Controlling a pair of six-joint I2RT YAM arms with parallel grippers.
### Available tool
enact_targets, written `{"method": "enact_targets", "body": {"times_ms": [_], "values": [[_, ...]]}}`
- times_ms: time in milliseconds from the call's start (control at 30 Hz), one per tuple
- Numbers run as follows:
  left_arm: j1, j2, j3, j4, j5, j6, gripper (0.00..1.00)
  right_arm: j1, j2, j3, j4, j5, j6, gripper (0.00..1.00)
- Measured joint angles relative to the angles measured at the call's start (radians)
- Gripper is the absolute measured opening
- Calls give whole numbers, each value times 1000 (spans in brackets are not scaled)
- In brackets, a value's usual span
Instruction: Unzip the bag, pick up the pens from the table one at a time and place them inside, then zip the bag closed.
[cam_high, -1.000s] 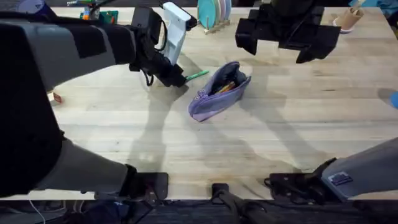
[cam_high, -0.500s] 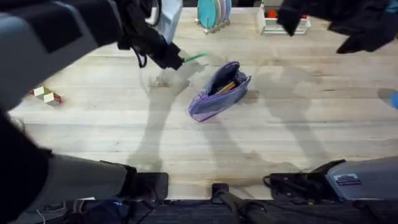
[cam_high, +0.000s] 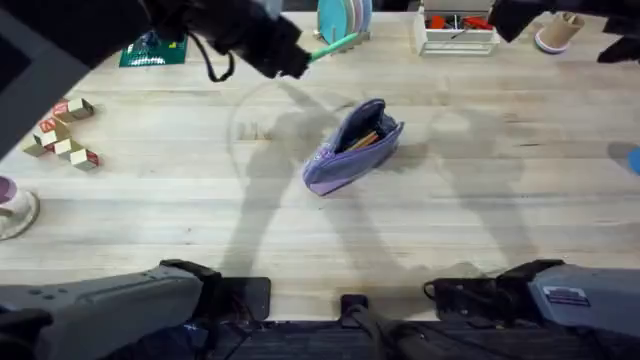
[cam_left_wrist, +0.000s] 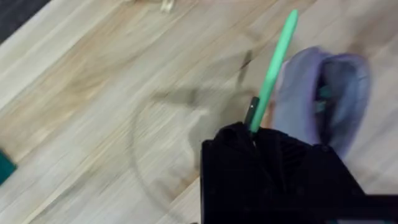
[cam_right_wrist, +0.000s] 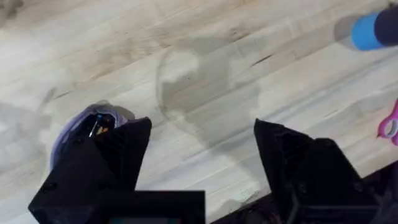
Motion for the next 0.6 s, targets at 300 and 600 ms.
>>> {"method": "enact_targets", "body": {"times_ms": [300,600], "values": [[-212,-26,12,-4,1,-164,42,-1,-2,0,6,0,-88,995],[-341,-26,12,26,-1,-229,43,-8,-9,0,19,0,-108,996]]}}
